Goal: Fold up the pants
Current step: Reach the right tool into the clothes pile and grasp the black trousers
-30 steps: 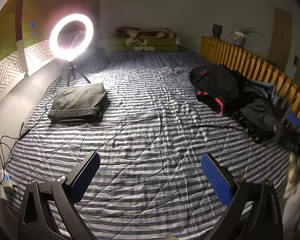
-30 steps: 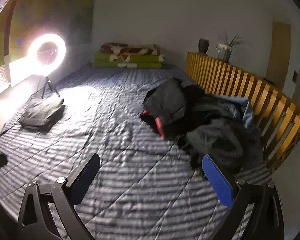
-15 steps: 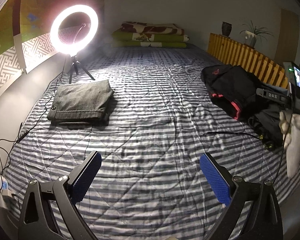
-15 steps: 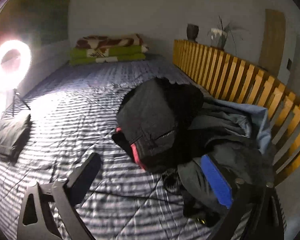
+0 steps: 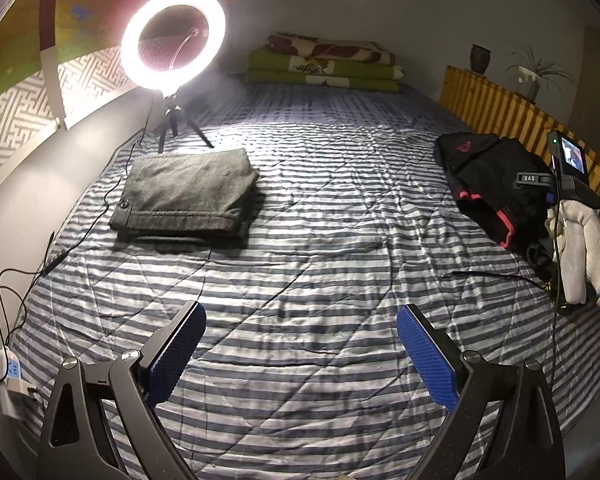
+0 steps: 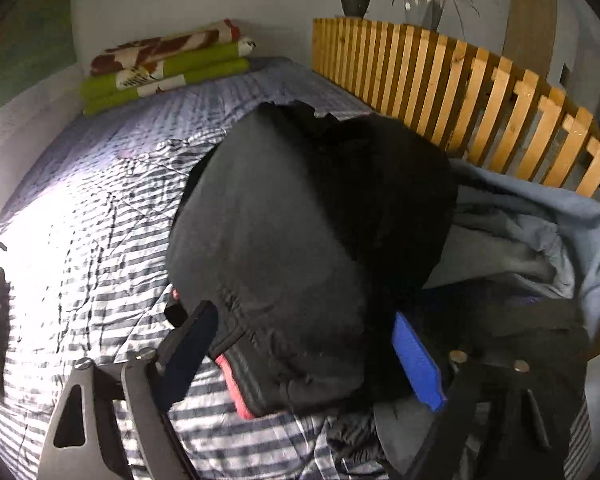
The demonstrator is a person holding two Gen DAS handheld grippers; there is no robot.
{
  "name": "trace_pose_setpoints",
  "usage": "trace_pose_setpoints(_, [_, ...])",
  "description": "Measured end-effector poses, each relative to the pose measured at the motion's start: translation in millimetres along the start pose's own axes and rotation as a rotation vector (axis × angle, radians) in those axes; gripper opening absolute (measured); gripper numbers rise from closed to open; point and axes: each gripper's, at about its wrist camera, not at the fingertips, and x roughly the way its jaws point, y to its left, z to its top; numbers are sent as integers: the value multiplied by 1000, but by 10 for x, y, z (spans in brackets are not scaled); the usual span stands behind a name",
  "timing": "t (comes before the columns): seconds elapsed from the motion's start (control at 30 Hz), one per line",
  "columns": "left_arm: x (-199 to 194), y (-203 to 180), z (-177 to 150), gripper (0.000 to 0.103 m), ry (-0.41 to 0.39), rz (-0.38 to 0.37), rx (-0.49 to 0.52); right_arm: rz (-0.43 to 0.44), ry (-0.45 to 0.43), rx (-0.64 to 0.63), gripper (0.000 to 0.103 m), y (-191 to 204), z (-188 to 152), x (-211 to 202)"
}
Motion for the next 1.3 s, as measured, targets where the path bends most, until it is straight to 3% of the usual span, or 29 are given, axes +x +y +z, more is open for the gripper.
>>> trace_pose_setpoints(0.03, [2, 21, -9, 98, 1, 2, -3, -8, 7, -7, 65, 7, 18, 45])
trace_pose_setpoints(0.07, [2, 39, -19, 98, 2, 4, -5, -17, 18, -20, 44, 15, 29, 90])
trace_pose_setpoints(0.17, [-7, 94, -49, 97, 4, 8, -11, 35, 64, -27, 9, 15, 42, 140])
trace_pose_setpoints(0.3, [-23, 160, -86, 96, 6, 6, -32, 89, 45, -31, 6, -22, 37, -97])
trace_pose_setpoints(0.53, [-156, 276, -197, 95, -3, -10, -65, 236, -37, -63, 4, 29, -100, -912])
trace_pose_setpoints(0.73, [-359, 444, -283, 95, -19, -2, -103, 395, -121, -179, 4, 374, -534, -1785])
trace_pose_setpoints(0.9, [-601, 533, -348, 95, -49, 2, -106, 490, -162, -275, 4, 716, -908, -2273])
trace_pose_setpoints(1.03, [-758, 579, -437, 95, -61, 7, -96, 553, -155, -272, 4, 634, -1297, -2558])
trace_pose_setpoints(1.17, [-816, 577, -525, 95, -59, -3, -89, 512, -116, -203, 4, 252, -1579, -2522])
trace_pose_setpoints(1.3, [-728, 480, -610, 95, -36, -24, -77, 374, -32, -142, 4, -205, -1851, -2225])
